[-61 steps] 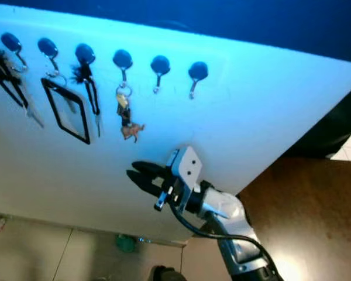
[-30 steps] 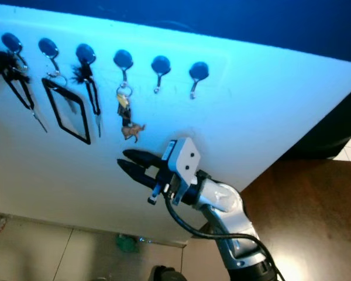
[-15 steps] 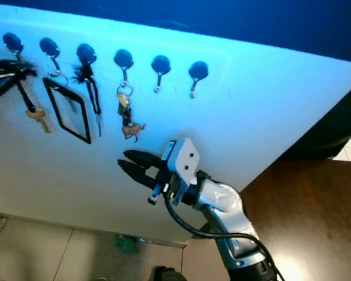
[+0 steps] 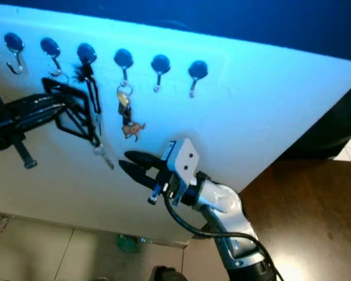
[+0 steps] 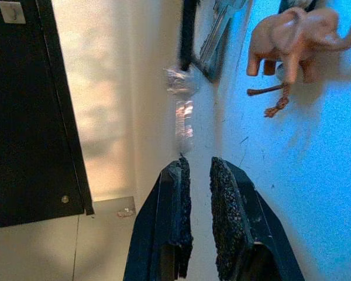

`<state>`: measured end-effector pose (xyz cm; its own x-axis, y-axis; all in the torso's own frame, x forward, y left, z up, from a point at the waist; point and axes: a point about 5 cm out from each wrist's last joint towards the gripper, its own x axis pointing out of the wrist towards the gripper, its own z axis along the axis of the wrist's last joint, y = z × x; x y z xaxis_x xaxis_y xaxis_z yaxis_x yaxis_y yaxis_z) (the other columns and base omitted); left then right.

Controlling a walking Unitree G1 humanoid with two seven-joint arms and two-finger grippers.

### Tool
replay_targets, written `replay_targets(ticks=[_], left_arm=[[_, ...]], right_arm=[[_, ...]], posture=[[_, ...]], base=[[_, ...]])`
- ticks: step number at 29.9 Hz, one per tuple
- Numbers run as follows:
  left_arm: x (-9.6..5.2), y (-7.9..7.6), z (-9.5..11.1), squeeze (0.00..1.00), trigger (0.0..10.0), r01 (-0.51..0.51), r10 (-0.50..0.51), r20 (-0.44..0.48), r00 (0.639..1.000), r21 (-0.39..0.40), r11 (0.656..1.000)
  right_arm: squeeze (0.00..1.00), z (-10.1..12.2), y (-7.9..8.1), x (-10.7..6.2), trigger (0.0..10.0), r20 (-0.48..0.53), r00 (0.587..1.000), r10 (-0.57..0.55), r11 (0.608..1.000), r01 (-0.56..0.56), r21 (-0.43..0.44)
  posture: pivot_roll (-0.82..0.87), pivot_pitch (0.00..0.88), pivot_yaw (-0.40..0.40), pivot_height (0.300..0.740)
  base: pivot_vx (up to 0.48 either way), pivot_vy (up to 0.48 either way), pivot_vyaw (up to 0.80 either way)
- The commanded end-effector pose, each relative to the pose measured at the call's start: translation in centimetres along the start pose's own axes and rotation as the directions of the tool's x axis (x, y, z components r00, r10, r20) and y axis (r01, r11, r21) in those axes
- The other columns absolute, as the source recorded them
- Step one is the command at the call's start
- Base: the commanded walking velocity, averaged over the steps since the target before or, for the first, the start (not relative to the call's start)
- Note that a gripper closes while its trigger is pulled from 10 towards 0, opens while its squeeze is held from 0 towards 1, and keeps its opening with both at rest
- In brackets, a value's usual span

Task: Hang keys on a hook

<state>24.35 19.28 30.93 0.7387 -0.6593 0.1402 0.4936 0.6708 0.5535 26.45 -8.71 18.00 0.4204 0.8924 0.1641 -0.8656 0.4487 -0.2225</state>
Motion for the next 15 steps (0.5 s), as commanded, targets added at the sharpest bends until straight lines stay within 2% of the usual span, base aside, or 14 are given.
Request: replay_targets(ticks=[1, 7, 10, 15], left_arm=[[0.0, 0.7, -0.2, 0.00, 10.0, -0.075, 0.075, -0.014, 0.997, 0.020, 0.997], [-0.4, 1.0, 0.1, 0.00, 10.0, -0.111, 0.111, 0.007, 0.994, 0.000, 0.994], [-1.1, 0.9, 1.5, 0.00, 10.0, -0.065, 0.068, 0.089, 0.994, -0.035, 0.997], [-2.0, 0.5, 2.2, 0.00, 10.0, -0.002, 0.005, 0.108, 0.994, -0.020, 1.000]], right_arm=[[0.00, -0.3, 0.1, -0.2, 10.0, -0.007, 1.000, -0.006, 1.000, 0.006, 0.002], [0.00, -0.3, 0.1, -0.2, 10.0, -0.009, 1.000, -0.004, 1.000, 0.004, 0.004], [0.00, -0.4, 0.1, -0.2, 10.0, -0.012, 1.000, -0.004, 1.000, 0.004, 0.005], [0.00, -0.4, 0.1, -0.3, 10.0, -0.013, 1.000, -0.003, 1.000, 0.003, 0.007]], posture=[[0.09, 0.064, 0.040, 0.740], [0.09, 0.066, 0.038, 0.740], [0.09, 0.068, 0.035, 0.740], [0.10, 0.068, 0.032, 0.740]], base=[[0.000, 0.000, 0.00], [0.000, 0.000, 0.00], [0.000, 0.000, 0.00], [0.000, 0.000, 0.00]])
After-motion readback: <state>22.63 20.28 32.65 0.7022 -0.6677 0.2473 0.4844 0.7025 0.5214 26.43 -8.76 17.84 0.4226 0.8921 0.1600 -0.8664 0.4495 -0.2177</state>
